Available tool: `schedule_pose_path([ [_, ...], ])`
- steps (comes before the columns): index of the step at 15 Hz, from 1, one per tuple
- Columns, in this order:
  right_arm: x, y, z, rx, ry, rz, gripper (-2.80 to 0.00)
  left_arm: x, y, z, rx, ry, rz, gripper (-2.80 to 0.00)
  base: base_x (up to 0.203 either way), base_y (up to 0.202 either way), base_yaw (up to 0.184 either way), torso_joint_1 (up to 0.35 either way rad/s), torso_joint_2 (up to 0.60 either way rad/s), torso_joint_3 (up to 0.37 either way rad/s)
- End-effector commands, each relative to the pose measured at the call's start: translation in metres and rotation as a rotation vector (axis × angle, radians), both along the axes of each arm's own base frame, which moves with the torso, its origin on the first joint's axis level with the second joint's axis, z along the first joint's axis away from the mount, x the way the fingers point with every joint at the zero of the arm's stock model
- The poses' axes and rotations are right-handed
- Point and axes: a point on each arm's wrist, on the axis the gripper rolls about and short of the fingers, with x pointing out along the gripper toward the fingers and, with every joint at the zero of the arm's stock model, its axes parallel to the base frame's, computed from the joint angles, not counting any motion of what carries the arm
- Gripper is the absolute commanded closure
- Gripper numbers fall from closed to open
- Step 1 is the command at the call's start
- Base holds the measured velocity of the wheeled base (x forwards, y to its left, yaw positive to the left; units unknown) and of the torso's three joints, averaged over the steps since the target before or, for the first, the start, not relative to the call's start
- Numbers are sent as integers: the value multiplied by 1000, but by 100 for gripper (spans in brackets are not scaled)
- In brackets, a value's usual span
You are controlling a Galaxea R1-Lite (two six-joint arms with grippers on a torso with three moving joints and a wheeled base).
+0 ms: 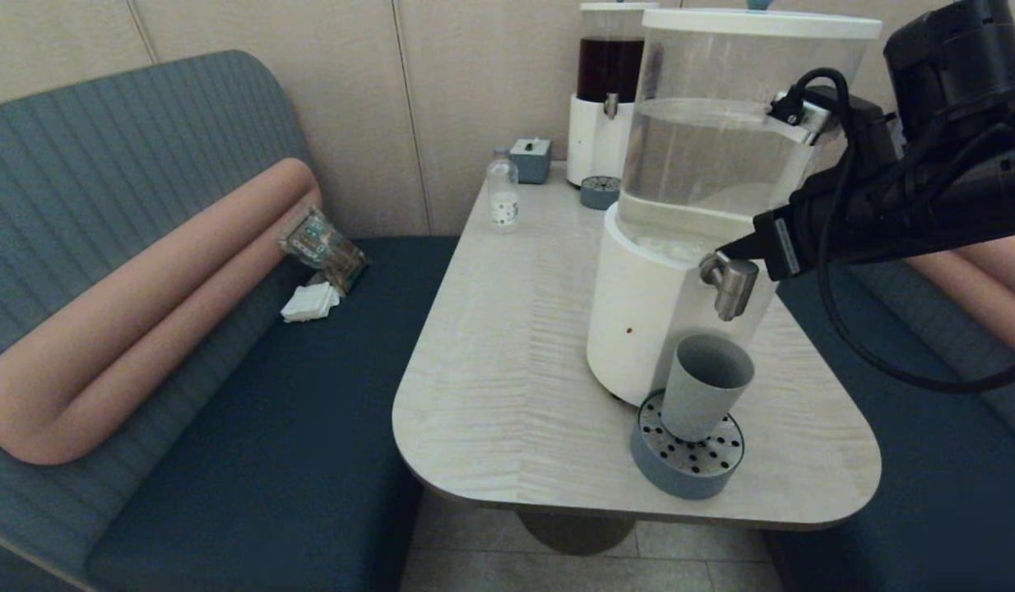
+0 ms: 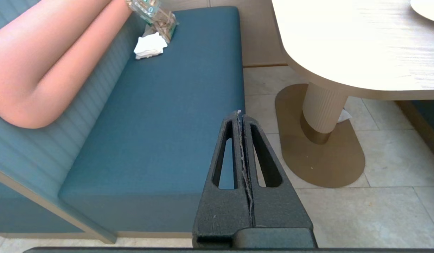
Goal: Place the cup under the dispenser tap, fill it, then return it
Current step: Turn on the faucet
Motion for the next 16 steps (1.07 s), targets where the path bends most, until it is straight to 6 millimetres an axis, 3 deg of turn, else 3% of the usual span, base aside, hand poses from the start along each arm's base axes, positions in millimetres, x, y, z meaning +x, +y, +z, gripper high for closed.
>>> schedule_pose_path([
  [1,-5,-2,1,-2,-2,2,0,0,0,0,0,-1,0,0,0,0,0,0,0,0],
  [16,-4,2,1,23,5,45,0,0,0,0,0,-1,0,0,0,0,0,0,0,0],
])
